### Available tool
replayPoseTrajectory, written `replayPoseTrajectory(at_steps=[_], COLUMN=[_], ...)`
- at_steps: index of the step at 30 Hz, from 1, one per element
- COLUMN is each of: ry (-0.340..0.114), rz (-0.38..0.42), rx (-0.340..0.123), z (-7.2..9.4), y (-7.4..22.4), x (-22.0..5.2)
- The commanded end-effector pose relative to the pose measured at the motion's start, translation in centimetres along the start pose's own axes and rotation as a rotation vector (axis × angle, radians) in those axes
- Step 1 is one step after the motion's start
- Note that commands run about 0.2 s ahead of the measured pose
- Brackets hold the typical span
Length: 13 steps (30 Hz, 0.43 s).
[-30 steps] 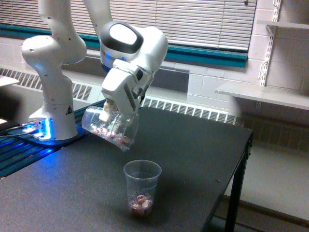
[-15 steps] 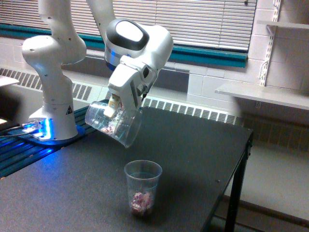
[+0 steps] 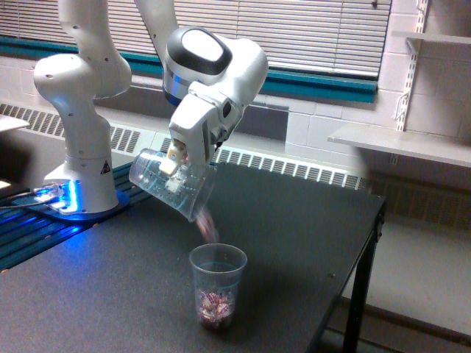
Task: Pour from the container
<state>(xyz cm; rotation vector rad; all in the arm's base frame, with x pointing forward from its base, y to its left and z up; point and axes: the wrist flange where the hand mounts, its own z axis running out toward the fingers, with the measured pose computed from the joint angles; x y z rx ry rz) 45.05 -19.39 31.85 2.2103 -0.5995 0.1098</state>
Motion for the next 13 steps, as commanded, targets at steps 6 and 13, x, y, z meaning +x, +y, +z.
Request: replayPoseTrajectory(at_steps=[6, 13], ry=[0.007, -0.013], rz=[-0.053, -0.065], rx=[-0.015, 0.005], z=[-1.01, -0.74], y=[0.67, 1.16], x=[0.27, 0.10])
